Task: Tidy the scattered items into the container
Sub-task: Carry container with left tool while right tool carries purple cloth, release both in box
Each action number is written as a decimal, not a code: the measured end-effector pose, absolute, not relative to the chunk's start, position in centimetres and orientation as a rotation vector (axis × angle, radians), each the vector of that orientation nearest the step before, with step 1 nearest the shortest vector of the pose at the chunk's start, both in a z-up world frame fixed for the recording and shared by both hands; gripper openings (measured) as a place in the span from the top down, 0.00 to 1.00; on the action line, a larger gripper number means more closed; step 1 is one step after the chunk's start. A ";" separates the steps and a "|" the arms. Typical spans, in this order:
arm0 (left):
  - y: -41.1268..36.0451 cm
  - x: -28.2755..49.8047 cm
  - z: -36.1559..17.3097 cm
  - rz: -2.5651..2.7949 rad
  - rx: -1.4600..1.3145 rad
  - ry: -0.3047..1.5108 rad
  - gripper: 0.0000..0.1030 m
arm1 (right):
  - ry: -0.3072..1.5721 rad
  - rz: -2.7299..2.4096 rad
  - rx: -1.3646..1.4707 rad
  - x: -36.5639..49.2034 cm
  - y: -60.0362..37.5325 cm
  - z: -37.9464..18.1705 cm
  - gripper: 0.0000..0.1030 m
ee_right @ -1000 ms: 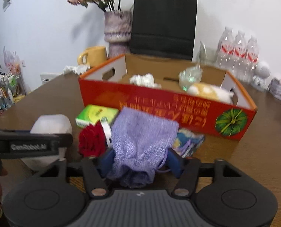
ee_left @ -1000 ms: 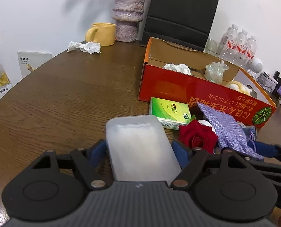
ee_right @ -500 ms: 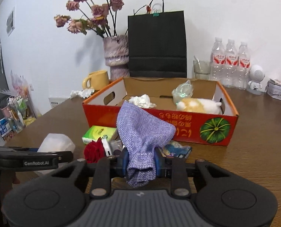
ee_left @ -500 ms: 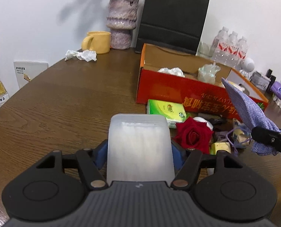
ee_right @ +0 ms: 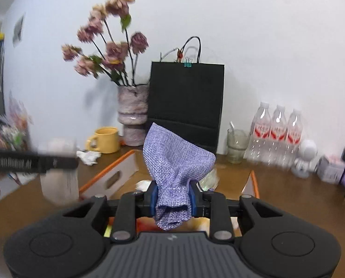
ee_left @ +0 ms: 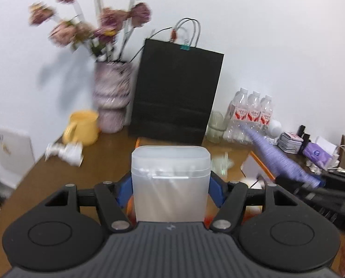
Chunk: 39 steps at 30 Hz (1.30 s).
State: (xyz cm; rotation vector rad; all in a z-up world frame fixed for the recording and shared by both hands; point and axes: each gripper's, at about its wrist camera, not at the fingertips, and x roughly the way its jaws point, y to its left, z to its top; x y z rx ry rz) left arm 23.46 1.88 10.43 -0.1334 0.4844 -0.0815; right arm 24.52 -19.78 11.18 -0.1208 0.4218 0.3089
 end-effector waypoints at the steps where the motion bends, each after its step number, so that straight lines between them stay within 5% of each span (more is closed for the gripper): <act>1: 1.2 25.8 10.8 -0.085 -0.121 0.512 0.36 | 0.453 0.303 -0.138 26.1 -19.4 11.2 0.76; 8: -0.4 38.7 6.4 -0.038 -0.114 0.780 0.36 | 0.663 0.292 -0.174 36.9 -17.2 6.5 0.76; 18: -0.9 44.3 1.2 -0.003 -0.040 0.923 0.35 | 0.785 0.312 -0.158 42.4 -16.5 2.0 0.73; 23: -0.8 44.0 1.6 -0.031 -0.046 0.919 0.26 | 0.809 0.317 -0.141 42.2 -16.6 2.0 0.57; 28: -0.3 41.1 4.3 -0.076 -0.064 0.819 0.06 | 0.766 0.319 -0.108 40.1 -17.6 4.0 0.16; 31: 0.5 38.1 6.3 -0.087 -0.081 0.720 0.00 | 0.695 0.324 -0.100 37.2 -18.6 6.3 0.00; 39: 2.7 25.6 8.1 -0.101 -0.070 0.481 0.00 | 0.543 0.329 -0.093 27.2 -22.1 8.9 0.00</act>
